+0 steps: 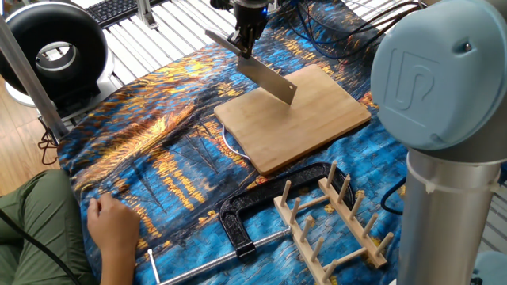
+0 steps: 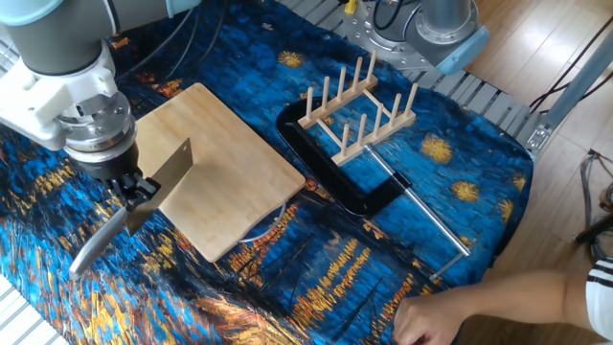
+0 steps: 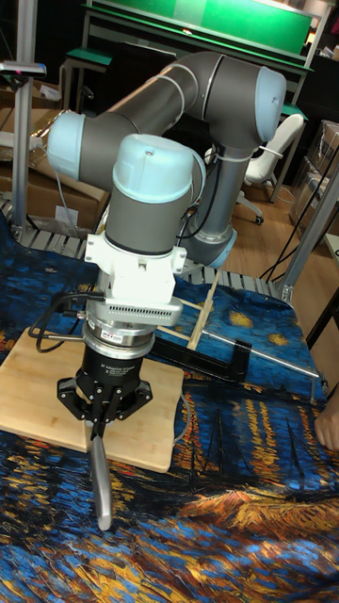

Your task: Put the knife on the knife rack

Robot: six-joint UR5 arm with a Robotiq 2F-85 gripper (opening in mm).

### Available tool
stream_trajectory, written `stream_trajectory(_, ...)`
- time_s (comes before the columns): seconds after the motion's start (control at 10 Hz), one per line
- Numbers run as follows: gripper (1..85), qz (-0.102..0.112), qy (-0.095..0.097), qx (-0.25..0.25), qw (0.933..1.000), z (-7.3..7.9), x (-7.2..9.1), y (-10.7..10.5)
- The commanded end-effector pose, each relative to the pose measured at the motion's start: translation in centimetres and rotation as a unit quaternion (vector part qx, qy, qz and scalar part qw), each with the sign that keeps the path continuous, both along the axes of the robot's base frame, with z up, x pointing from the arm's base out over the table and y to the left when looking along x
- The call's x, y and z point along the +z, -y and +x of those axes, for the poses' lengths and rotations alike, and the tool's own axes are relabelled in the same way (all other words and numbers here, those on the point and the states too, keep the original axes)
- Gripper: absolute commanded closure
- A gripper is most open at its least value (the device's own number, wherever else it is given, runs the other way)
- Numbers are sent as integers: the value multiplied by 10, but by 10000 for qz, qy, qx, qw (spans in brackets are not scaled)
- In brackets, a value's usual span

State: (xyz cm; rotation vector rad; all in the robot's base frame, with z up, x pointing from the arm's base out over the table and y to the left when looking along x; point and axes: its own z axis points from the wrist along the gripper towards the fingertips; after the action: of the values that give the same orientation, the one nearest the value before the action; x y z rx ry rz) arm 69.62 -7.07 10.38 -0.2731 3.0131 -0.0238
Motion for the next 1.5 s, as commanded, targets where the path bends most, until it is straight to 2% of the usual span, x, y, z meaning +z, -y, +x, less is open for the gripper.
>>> stream_trajectory(0.0, 847, -189, -100, -106, 9997, -5, 1, 12)
stream_trajectory(0.2, 847, -202, -168, -139, 9996, -9, 1, 12)
stream_trajectory(0.3, 847, -189, -131, -107, 9997, -7, 1, 12)
stream_trajectory(0.4, 847, -59, -42, -27, 10000, -2, 1, 4)
stream_trajectory(0.8, 847, 125, 380, 223, 9990, 19, 4, -7)
stream_trajectory(0.9, 847, 75, 356, 202, 9991, 18, 4, -4)
stream_trajectory(1.0, 847, 11, 155, 142, 9998, 8, 2, 0)
stream_trajectory(1.1, 847, 115, -119, -4, 9999, -8, 5, -6)
stream_trajectory(1.2, 847, 123, -272, -96, 9995, -25, 29, -13)
stream_trajectory(1.4, 847, 70, -402, -122, 9991, -48, 64, -22)
